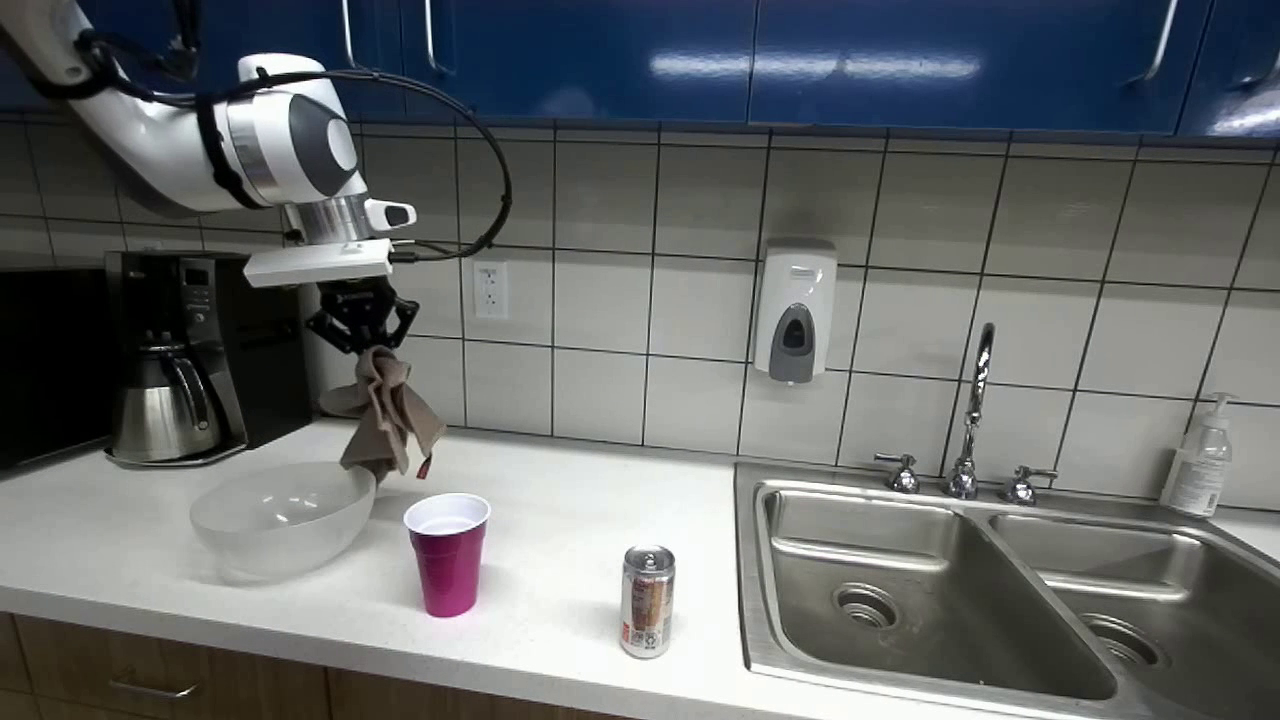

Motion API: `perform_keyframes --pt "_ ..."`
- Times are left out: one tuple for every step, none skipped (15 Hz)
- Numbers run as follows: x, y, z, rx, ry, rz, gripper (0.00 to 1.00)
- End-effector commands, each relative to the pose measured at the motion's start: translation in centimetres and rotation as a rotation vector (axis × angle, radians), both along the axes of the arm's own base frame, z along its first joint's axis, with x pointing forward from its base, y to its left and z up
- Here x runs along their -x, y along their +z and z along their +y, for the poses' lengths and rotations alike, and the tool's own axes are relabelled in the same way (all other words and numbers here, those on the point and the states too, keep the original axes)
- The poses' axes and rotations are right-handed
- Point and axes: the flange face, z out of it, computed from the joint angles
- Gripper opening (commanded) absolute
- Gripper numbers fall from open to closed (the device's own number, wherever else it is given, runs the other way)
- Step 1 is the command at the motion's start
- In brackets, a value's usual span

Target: Remove the grey cloth from the clear bowl and put it on the table

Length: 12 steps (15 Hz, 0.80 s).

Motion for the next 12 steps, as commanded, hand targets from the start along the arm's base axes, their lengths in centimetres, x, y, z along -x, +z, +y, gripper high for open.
perform_keyframes --pt "0.8 1.5 -2.8 0.015 -0.066 -0.062 0.01" --pt "0.6 1.7 -3.5 0.019 -0.079 -0.071 0.01" --pt "0.4 1.7 -4.2 0.022 -0.089 -0.075 0.01" --pt "0.1 1.6 -4.8 0.026 -0.101 -0.083 0.01" --pt "-0.3 1.5 -5.3 0.029 -0.108 -0.085 0.01" --pt "-0.6 1.4 -5.8 0.032 -0.114 -0.089 0.01" --pt "-0.9 1.1 -6.3 0.037 -0.121 -0.096 0.01" --pt "-1.1 1.0 -6.7 0.041 -0.125 -0.101 0.01" --pt "-1.3 0.7 -7.0 0.043 -0.129 -0.105 0.01" --pt "-1.5 0.4 -7.3 0.045 -0.133 -0.106 0.01" --pt "-1.8 0.0 -7.6 0.047 -0.136 -0.106 0.01" --pt "-2.0 -0.3 -7.8 0.048 -0.140 -0.109 0.01"
